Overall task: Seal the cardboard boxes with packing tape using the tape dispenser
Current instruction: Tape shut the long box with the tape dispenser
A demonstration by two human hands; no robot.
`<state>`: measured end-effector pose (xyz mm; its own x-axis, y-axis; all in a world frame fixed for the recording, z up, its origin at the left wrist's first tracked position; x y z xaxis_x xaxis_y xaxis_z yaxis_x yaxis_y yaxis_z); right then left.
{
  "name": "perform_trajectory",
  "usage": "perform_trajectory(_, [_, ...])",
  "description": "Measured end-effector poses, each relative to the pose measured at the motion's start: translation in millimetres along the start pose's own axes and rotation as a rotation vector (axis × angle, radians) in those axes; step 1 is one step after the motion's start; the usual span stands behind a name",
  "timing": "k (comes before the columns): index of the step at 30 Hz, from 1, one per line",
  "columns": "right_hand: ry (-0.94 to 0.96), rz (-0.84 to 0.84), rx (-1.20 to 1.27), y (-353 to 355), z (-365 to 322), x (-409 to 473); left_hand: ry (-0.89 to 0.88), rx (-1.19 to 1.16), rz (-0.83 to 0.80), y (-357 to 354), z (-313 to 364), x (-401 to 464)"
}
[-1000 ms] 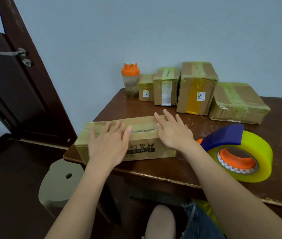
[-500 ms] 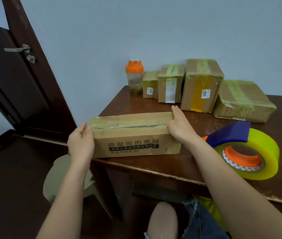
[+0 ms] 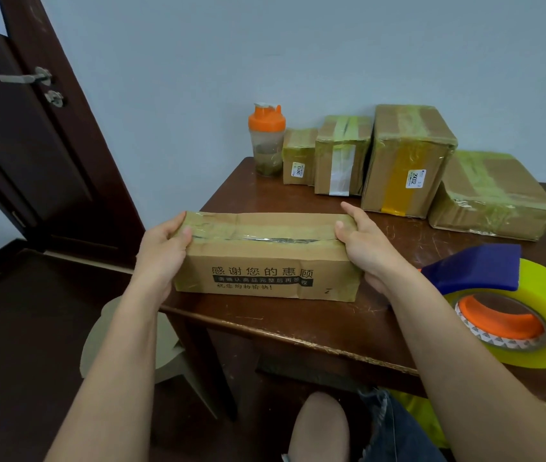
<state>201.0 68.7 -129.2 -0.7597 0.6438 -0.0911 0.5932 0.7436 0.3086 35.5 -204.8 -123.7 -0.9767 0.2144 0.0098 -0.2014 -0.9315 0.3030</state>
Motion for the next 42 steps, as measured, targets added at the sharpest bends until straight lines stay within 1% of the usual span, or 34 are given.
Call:
perform_trajectory(4, [0.011,0.048,0.027,0.3,-0.2,-0.1,-0.033,-0.009,0.265,9.9,-1.4,-7.1])
perform_trajectory(7, [0.015,0.085,0.055,1.3,-1.0,-3.2,-0.080,-0.115,0.451,13.9,3.4,-25.1])
perform_trajectory(9, [0.019,0.095,0.064,1.8,-2.3,-7.1,-0.133,-0.156,0.519,12.2,4.1,-40.6])
perform_trajectory(10, [0.024,0.096,0.066,2.0,-3.2,-8.9,-0.150,-0.189,0.517,8.8,1.2,-47.6])
perform_trajectory(13, [0.025,0.101,0.067,2.9,-4.9,-12.1,-0.156,-0.237,0.401,-3.9,-14.0,-58.9])
perform_trajectory(16, [0.008,0.128,0.082,4.4,-2.9,-13.0,-0.180,-0.064,0.319,-7.8,-17.6,-60.2])
perform_trajectory(18, [-0.001,0.161,0.118,5.8,-2.2,-17.9,-0.119,0.013,0.289,-9.5,-25.8,-58.6])
perform_trajectory(20, [0.027,0.183,0.149,6.6,-4.7,-25.9,-0.038,0.033,0.229,-15.8,-37.2,-58.1])
perform_trajectory(23, [0.055,0.187,0.206,7.8,-5.8,-38.7,0.142,-0.073,0.114,-30.0,-37.8,-66.7])
perform_trajectory(25, [0.074,0.182,0.252,10.0,-8.5,-48.2,0.240,-0.248,0.021,-41.3,-24.3,-73.7])
perform_trajectory(26, [0.096,0.179,0.273,11.4,-12.0,-52.4,0.235,-0.380,-0.015,-45.4,-12.9,-74.9])
perform_trajectory(28, [0.155,0.176,0.308,14.4,-22.8,-61.2,0.174,-0.603,-0.100,-52.1,12.0,-76.0])
perform_trajectory(30, [0.208,0.150,0.347,14.3,-37.6,-71.4,0.063,-0.595,-0.231,-67.2,37.9,-84.0])
perform_trajectory(32, [0.269,0.164,0.360,17.2,-50.1,-79.2,-0.040,-0.497,-0.306,-85.7,63.8,-100.7])
perform_trajectory(34, [0.322,0.214,0.362,29.6,-60.6,-87.3,-0.141,-0.433,-0.302,-98.3,84.5,-111.5])
perform_trajectory(38, [0.415,0.191,0.403,63.1,-74.6,-98.9,-0.257,-0.516,-0.304,-108.5,114.8,-120.5])
perform_trajectory(42, [0.509,0.190,0.314,95.4,-85.3,-112.5,-0.383,-0.535,-0.294,-115.5,152.4,-135.0])
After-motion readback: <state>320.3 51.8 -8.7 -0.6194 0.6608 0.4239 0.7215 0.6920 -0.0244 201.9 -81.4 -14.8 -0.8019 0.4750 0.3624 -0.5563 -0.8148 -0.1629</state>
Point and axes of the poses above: each hand's wrist, its own x-axis towards the middle knuckle, its own y-axis out of the back of the hand, z = x × y, the point moved 8 cm from there along x, towards the middle knuckle, and after that the axes turned 2 degrees about x, right-handed, at the moved point
